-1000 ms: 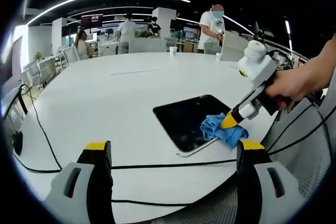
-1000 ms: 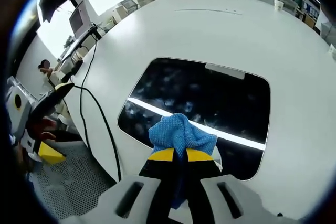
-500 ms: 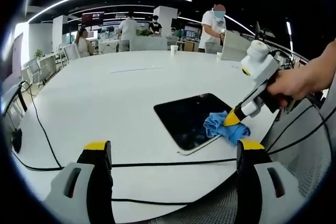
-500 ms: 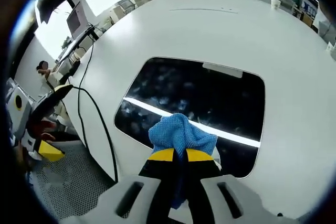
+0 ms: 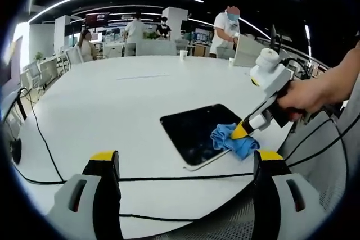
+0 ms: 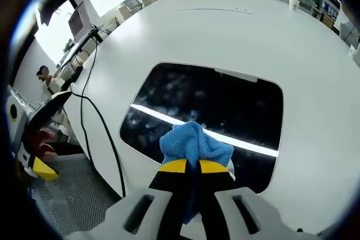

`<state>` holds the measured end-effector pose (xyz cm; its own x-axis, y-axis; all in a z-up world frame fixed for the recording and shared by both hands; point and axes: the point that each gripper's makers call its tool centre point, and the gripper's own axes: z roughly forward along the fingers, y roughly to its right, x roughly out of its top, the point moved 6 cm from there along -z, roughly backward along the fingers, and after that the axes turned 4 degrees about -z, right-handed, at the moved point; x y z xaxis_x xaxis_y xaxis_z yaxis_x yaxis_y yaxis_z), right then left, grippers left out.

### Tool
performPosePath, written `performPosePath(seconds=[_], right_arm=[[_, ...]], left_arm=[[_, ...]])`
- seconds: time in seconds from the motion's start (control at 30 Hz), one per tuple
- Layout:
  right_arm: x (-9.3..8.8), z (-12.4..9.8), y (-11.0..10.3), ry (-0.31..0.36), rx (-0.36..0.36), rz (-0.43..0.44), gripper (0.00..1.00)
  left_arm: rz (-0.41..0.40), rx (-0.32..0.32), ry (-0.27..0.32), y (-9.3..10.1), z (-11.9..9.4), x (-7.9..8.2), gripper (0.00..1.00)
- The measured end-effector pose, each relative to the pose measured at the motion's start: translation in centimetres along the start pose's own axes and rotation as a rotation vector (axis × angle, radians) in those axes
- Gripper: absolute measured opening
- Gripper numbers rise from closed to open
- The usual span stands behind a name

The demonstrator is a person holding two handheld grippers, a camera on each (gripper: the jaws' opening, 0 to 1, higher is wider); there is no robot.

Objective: Wipe the mirror surface with the cleaning cloth until all visible marks leave the cleaned area.

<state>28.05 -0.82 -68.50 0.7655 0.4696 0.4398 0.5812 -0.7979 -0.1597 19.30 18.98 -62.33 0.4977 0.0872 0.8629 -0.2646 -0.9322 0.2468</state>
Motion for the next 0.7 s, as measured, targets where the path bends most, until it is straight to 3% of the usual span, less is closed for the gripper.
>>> performPosePath(seconds=[0.2, 0.3, 0.4, 0.7], right_arm=[[0.5, 0.3, 0.1, 0.000, -0.011, -0.010, 0.00], [0.9, 0.4, 0.3, 0.004, -0.012, -0.002, 0.00], [1.3, 0.6, 0.5, 0.012, -0.014, 0.006, 0.00], [2.5, 1.1, 0.9, 0.016, -0.014, 0.006, 0.01]], left_arm=[[0.072, 0.028, -0.019, -0.1, 0.3, -0.5, 0.99], [0.047, 0.042, -0.020, -0.6, 0.3, -0.7, 0.99], [0.059, 0.069, -0.063, -0.9, 0.4, -1.3, 0.99], [0.058, 0.045, -0.043, -0.7, 0.5, -1.1, 0.99]])
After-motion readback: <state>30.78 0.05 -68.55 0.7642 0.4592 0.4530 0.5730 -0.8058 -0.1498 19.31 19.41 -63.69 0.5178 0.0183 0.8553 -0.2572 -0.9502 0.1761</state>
